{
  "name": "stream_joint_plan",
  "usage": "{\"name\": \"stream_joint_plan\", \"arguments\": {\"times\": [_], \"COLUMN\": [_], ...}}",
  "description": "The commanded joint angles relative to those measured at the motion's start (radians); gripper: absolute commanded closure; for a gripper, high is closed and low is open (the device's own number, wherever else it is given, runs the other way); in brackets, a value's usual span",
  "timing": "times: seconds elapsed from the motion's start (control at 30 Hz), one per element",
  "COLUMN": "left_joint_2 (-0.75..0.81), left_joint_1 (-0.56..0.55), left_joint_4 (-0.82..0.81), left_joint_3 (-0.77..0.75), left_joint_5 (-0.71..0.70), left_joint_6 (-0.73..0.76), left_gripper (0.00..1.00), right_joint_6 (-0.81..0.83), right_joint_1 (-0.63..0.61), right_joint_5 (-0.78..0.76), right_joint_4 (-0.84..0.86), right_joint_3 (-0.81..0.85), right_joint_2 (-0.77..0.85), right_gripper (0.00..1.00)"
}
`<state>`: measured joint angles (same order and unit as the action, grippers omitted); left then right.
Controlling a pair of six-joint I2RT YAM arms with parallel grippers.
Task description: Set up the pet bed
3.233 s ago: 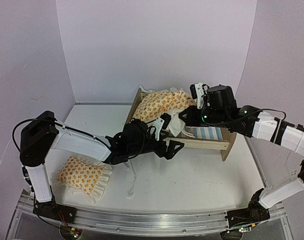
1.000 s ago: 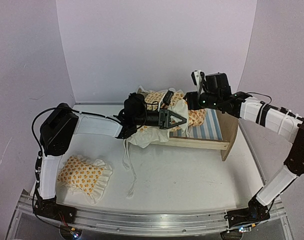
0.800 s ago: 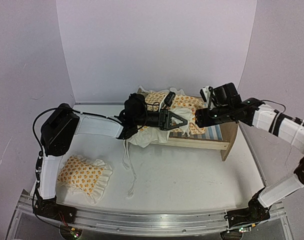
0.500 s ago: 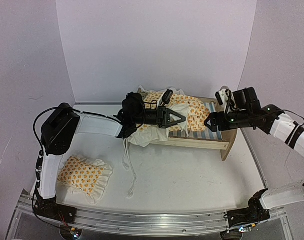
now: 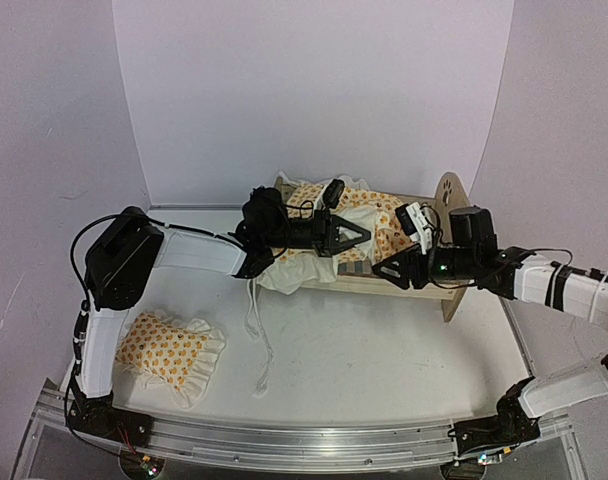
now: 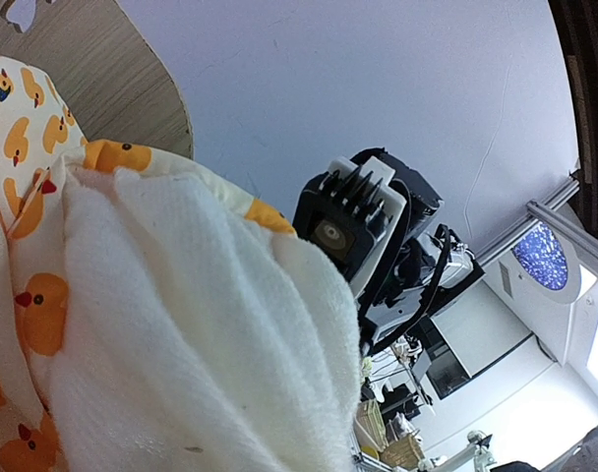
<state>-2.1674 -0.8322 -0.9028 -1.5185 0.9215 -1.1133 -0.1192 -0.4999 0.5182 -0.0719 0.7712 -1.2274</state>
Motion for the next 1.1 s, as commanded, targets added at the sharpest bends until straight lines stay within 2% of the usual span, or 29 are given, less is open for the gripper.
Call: {"name": "stream_joint_plan", "arguments": {"times": [0.0, 0.37, 0.43, 0.53, 0.57, 0.67, 0.77, 0.87, 0.97, 1.0, 1.07], "left_joint_2": [0.004, -0.007, -0.006, -0.016, -0.020, -0.032, -0.049, -0.054, -0.052, -0.052, -0.054], "left_joint_1": [0.004, 0.004, 0.005, 0.005, 0.005, 0.007, 0.007, 0.006, 0.006, 0.005, 0.005], "left_joint_4": [-0.097, -0.126, -0.129, -0.131, -0.132, -0.135, -0.135, -0.135, -0.134, -0.136, -0.135], "left_joint_3": [-0.042, -0.055, -0.055, -0.058, -0.061, -0.058, -0.062, -0.061, -0.053, -0.050, -0.048], "left_joint_5": [0.012, 0.021, 0.019, 0.009, 0.005, -0.013, -0.023, -0.025, -0.033, -0.033, -0.035], "left_joint_6": [-0.029, -0.054, -0.053, -0.049, -0.050, -0.032, -0.025, -0.019, -0.013, -0.012, -0.013], "left_gripper": [1.00, 1.00, 1.00, 1.00, 1.00, 1.00, 1.00, 1.00, 1.00, 1.00, 1.00], "right_joint_6": [-0.012, -0.020, -0.039, -0.104, -0.151, -0.227, -0.237, -0.284, -0.313, -0.316, -0.270], "right_joint_1": [-0.002, -0.003, -0.003, -0.003, -0.002, -0.002, -0.003, -0.002, -0.002, -0.002, -0.003], "right_joint_5": [-0.023, 0.005, -0.003, 0.016, 0.024, 0.097, 0.174, 0.235, 0.367, 0.367, 0.251], "right_joint_4": [0.226, 0.305, 0.312, 0.209, 0.172, -0.074, -0.349, -0.403, -0.410, -0.420, -0.525], "right_joint_3": [-0.004, 0.012, 0.012, 0.052, 0.059, 0.137, 0.191, 0.179, 0.184, 0.187, 0.218], "right_joint_2": [-0.029, -0.131, -0.125, -0.076, -0.045, -0.020, 0.003, 0.088, 0.152, 0.167, 0.173], "right_gripper": [0.54, 0.64, 0.70, 0.88, 0.99, 1.00, 1.00, 1.00, 1.00, 1.00, 1.00]}}
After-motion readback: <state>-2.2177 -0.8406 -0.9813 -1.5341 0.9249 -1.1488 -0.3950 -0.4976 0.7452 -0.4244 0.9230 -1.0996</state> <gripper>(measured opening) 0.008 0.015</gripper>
